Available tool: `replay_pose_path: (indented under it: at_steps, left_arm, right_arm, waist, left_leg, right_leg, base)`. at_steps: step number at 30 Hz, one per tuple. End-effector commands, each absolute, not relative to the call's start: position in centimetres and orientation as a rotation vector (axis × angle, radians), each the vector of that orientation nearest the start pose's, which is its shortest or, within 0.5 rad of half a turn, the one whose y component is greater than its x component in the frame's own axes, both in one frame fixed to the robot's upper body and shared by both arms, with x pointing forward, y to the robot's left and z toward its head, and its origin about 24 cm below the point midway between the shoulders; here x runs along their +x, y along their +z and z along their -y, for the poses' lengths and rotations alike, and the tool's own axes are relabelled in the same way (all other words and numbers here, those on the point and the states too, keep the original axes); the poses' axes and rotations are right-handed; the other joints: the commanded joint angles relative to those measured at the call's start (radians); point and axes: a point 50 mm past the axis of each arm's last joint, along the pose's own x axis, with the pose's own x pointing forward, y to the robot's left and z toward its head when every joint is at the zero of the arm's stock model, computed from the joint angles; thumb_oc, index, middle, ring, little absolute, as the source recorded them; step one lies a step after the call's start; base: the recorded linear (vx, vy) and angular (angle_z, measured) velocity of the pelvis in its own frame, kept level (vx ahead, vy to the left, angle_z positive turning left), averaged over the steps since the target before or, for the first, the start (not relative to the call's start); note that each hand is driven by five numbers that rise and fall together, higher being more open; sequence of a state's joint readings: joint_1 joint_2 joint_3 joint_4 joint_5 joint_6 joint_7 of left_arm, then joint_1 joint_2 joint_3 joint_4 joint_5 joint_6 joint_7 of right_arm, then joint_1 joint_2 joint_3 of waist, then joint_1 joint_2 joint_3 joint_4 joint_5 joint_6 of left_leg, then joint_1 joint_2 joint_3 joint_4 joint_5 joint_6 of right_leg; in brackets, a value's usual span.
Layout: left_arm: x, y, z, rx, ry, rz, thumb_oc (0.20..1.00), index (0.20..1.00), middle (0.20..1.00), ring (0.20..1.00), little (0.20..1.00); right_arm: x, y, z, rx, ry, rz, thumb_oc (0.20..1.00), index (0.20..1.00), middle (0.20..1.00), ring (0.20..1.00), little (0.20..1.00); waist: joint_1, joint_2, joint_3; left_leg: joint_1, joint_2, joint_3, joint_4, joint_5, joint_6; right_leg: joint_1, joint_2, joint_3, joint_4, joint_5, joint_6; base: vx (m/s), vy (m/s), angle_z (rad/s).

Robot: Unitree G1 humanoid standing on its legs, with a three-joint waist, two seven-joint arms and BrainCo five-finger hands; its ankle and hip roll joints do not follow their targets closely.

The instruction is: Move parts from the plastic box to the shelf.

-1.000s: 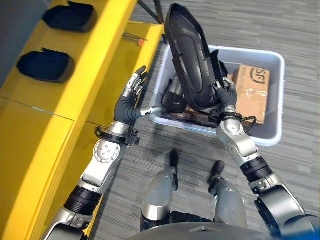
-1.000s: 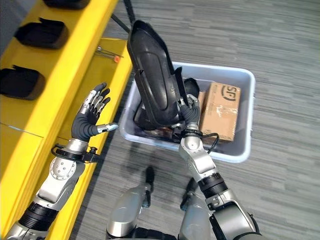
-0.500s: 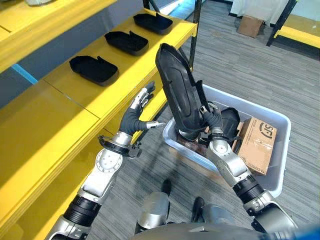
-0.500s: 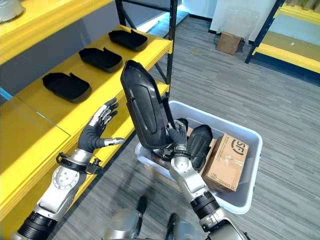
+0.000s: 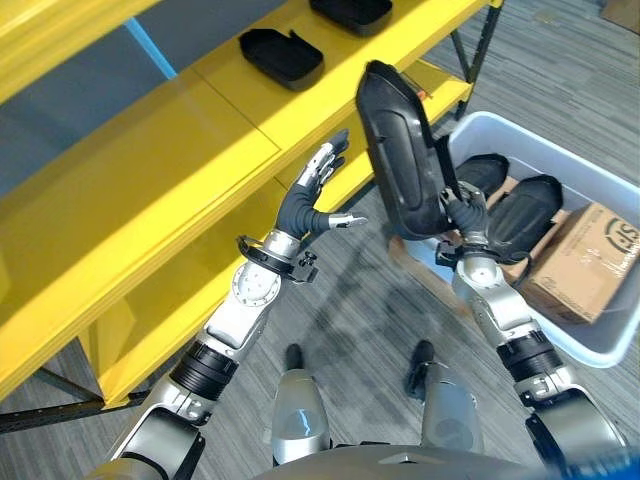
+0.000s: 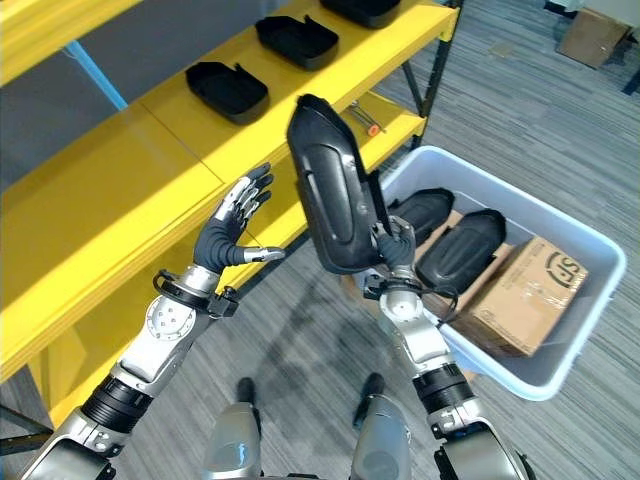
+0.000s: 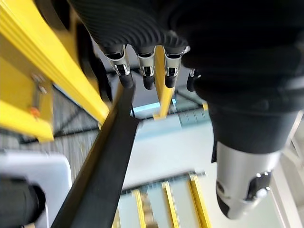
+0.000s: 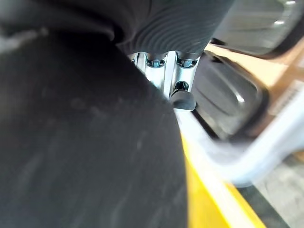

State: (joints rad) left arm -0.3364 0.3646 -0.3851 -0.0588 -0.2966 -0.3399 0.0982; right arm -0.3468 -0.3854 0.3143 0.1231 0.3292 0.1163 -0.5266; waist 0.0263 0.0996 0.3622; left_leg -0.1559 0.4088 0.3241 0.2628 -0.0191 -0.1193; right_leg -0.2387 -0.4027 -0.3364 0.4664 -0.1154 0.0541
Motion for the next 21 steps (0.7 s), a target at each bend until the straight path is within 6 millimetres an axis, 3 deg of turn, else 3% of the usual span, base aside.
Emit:
replay_pose_path:
  at_steps: [1, 4, 8, 12, 21]
  left_arm:
    - [26.2, 16.7, -10.1, -0.020, -0.391, 0.680, 1.000, 1.000, 1.000, 1.000, 1.000]
    - [26.0, 16.5, -9.7, -0.032, -0.397, 0.657, 1.000, 1.000, 1.000, 1.000, 1.000]
    - [25.6, 16.3, -10.0, -0.022, -0.385, 0.639, 1.000, 1.000, 1.000, 1.000, 1.000]
    - [25.4, 16.3, -10.7, -0.006, -0.364, 0.630, 1.000, 1.000, 1.000, 1.000, 1.000]
    - [25.7, 17.6, -10.3, 0.041, -0.453, 0.664, 1.000, 1.000, 1.000, 1.000, 1.000]
  right_arm:
    - [31.4, 12.6, 11.6, -0.048, -0.036, 0.212, 0.200, 0.200, 0.200, 0.200, 0.200]
    - [31.2, 12.2, 11.7, -0.066, -0.034, 0.190, 0.200, 0.200, 0.200, 0.200, 0.200]
    - [31.0, 12.3, 11.0, -0.057, -0.030, 0.190, 0.200, 0.200, 0.200, 0.200, 0.200]
    - [30.8, 12.7, 10.3, -0.040, -0.030, 0.206, 0.200, 0.200, 0.200, 0.200, 0.200]
    - [31.8, 14.1, 8.9, -0.036, -0.088, 0.237, 0.200, 0.200, 0.200, 0.200, 0.200]
  waist:
    - [0.016, 0.004, -0.040]
    - [0.038, 0.018, -0.046]
    - [0.075, 0.011, -0.048]
    - [0.118, 0.000, -0.036]
    - [0.211, -0.034, 0.012]
  left_leg:
    - [0.085, -0.129, -0.075, -0.151, 0.190, 0.003]
    - [0.104, -0.214, -0.103, -0.146, 0.125, 0.032]
    - [0.118, -0.264, -0.131, -0.146, 0.097, 0.059]
    - [0.113, -0.290, -0.152, -0.119, 0.071, 0.081]
    - [0.031, -0.319, -0.174, 0.026, 0.005, 0.113]
  right_leg:
    - [0.087, 0.154, 0.006, -0.024, -0.024, -0.017]
    - [0.126, 0.127, 0.011, -0.066, 0.012, 0.017]
    - [0.163, 0.097, 0.004, -0.108, 0.044, 0.052]
    - [0.193, 0.065, -0.018, -0.125, 0.062, 0.077]
    - [0.247, 0.003, -0.068, -0.140, 0.088, 0.094]
  base:
    - [0.14, 0.632, 1.02]
    - [0.16, 0.520, 0.90]
    - [0.13, 0.280, 0.49]
    - [0.06, 0.165, 0.29]
    - [-0.03, 0.115, 0.26]
